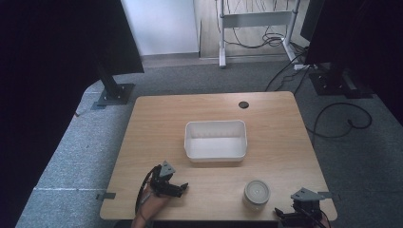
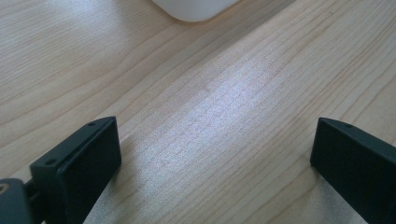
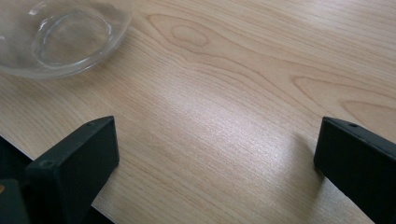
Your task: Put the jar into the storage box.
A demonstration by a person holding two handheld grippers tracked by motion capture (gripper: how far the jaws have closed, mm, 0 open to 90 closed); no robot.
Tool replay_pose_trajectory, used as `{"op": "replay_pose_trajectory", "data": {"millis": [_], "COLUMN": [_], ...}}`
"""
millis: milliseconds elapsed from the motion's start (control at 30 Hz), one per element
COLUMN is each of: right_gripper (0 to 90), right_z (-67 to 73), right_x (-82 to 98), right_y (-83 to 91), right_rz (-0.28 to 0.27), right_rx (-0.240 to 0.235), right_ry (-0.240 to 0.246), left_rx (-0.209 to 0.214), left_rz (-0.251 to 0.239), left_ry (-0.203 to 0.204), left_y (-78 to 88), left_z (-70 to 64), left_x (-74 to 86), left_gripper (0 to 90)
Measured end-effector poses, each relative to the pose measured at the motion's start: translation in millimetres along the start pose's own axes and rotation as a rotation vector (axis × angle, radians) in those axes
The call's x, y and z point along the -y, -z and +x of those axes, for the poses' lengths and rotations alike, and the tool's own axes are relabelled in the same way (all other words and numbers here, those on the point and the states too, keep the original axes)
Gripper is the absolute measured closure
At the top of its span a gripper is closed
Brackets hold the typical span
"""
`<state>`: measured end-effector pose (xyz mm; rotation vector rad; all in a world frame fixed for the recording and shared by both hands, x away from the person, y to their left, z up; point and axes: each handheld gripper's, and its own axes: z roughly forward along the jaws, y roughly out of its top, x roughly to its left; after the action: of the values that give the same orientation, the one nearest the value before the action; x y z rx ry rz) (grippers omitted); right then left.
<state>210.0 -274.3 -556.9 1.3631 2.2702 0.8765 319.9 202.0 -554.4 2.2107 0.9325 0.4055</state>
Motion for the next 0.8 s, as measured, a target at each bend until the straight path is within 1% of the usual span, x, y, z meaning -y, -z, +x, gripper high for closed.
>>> {"op": "replay_pose_trajectory", "data": {"millis": [67, 400, 800], "right_gripper": [0.0, 0.0, 2.0], "right_z": [0.6, 1.9, 1.7], "right_x": [0.4, 0.1, 1.2], "right_y": [0.4, 0.5, 3.0], "right_rz": [0.001, 0.007, 0.008], "right_rx": [0.007, -0.006, -0.008], "right_ry": [-0.005, 0.01, 0.006], "left_rx": [-0.001, -0.001, -0.001], "left_rz": [0.0, 0.0, 0.0], "left_ry": [0.0, 0.0, 0.0], "left_y": [0.0, 0.1, 0.0], "left_z": [0.0, 0.0, 0.0], "left_x": [0.0, 0.0, 0.0], "left_gripper": [1.6, 1.5, 1.5]}}
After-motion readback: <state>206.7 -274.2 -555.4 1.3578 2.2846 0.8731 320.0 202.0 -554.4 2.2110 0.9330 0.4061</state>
